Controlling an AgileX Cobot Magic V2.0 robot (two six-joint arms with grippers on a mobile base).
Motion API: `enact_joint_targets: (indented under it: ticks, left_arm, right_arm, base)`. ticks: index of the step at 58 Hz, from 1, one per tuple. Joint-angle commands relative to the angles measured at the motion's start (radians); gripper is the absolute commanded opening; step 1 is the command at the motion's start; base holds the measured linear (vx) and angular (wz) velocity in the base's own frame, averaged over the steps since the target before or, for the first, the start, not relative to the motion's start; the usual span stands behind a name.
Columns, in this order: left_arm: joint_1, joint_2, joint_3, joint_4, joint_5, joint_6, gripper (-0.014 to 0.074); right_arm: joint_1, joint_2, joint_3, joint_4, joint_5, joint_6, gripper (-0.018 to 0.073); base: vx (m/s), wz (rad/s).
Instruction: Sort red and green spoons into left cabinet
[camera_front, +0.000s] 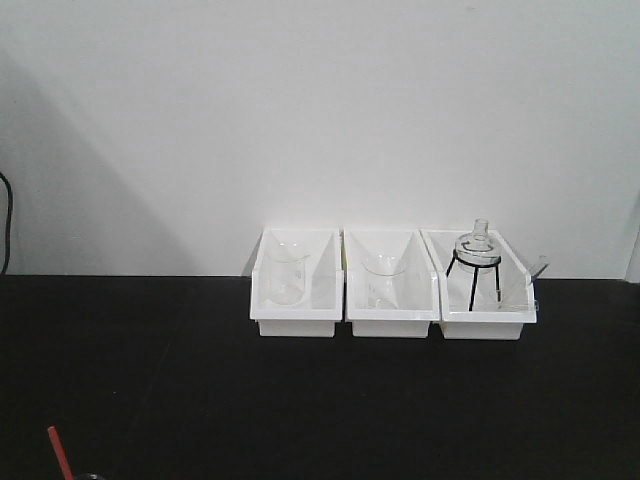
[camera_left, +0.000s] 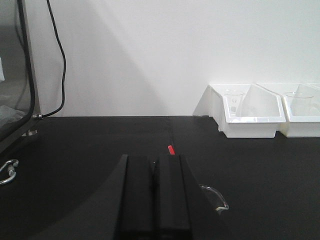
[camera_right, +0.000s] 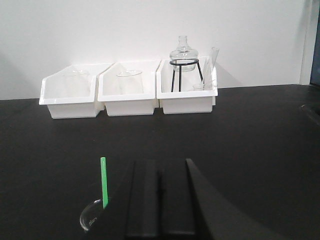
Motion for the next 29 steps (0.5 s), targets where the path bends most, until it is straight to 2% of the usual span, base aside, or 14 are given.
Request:
enact_joint_targets:
  ticks: [1,29]
  left_arm:
    - [0.001,-0.019,0.018,-0.008,-0.078,-0.009,-0.0001]
    - [0.001,-0.019,0.018,-0.008,-0.078,-0.009,-0.0001]
  right_arm:
    - [-0.006,-0.012,0.006,-0.006,-0.083,-0.003,-0.0003]
    - [-0.006,-0.012,0.006,-0.007,-0.084,-0.017,-0.0003]
  base:
    - [0.0,0.0]
    - [0.0,0.0]
